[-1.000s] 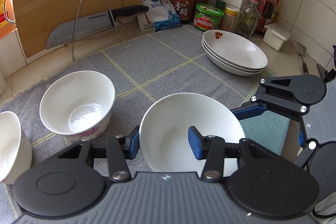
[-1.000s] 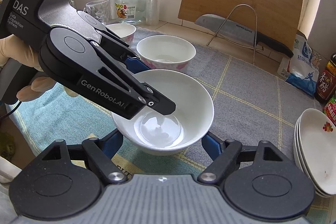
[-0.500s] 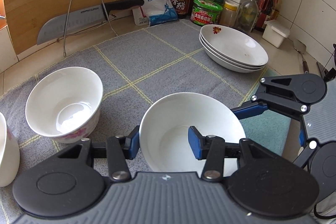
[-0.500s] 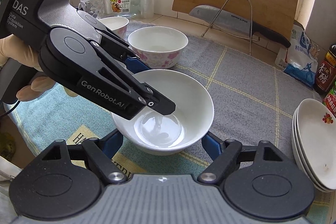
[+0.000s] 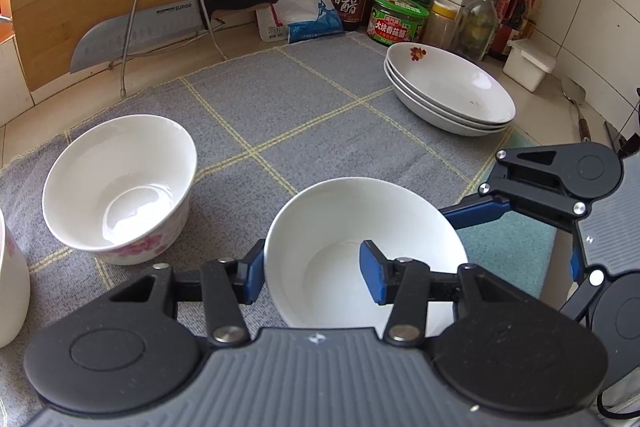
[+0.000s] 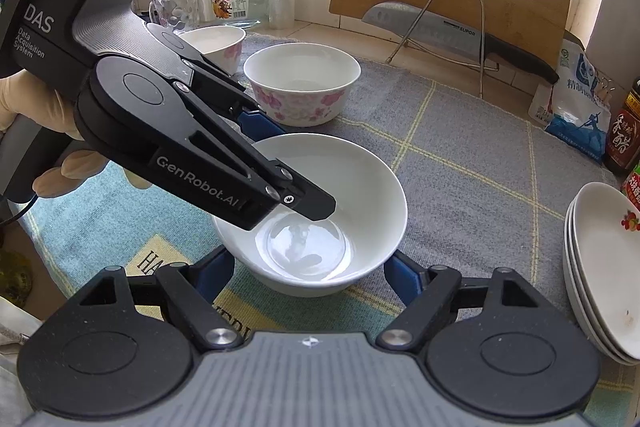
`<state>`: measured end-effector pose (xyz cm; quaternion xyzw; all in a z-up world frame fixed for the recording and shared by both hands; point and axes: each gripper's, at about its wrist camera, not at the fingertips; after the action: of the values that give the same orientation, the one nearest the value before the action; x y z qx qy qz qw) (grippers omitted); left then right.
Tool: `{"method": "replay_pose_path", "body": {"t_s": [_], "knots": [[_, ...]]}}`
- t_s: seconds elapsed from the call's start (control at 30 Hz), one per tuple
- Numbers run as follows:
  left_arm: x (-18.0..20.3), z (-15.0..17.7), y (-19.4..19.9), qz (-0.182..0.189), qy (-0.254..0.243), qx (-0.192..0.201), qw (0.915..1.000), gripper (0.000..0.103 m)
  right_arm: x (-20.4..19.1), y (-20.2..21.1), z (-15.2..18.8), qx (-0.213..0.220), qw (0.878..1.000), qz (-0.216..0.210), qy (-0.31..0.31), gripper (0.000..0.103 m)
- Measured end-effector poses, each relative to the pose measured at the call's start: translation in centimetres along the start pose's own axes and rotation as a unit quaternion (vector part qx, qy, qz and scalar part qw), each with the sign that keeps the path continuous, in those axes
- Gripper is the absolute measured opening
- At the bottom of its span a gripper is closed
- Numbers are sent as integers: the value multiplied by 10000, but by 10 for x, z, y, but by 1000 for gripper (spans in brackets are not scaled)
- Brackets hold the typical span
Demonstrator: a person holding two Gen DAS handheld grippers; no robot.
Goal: Organize plates and bowls
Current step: 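Open the left gripper and withdraw from the white bowl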
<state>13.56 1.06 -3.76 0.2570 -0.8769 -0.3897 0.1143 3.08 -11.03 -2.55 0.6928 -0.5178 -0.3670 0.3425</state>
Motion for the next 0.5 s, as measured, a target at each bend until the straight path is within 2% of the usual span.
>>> {"method": "replay_pose_path", "body": {"t_s": [0.03, 0.1, 0.27, 0.5], "knots": [[0, 0, 0, 28, 24, 23, 10000, 58, 0, 0, 1, 19, 10000, 2, 10, 88], [0, 1, 2, -4, 32, 84, 10000, 81, -1, 3, 1, 108, 9999, -38, 6, 103], [2, 0, 10, -176, -37, 257, 9995, 87, 4, 6, -1, 171, 9997, -86, -121, 103], [1, 2, 29, -381, 42, 483, 9981, 87, 6, 14, -2, 331, 9993, -40, -172, 103]]}}
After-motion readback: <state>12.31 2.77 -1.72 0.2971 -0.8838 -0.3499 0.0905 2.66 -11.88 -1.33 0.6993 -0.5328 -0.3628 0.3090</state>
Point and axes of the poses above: each gripper's, at about its wrist camera, not at the fingertips, and y roughly against the way its jaws point, x to its right, z to its underside, and after that the axes turned 11 degrees about -y, right-handed
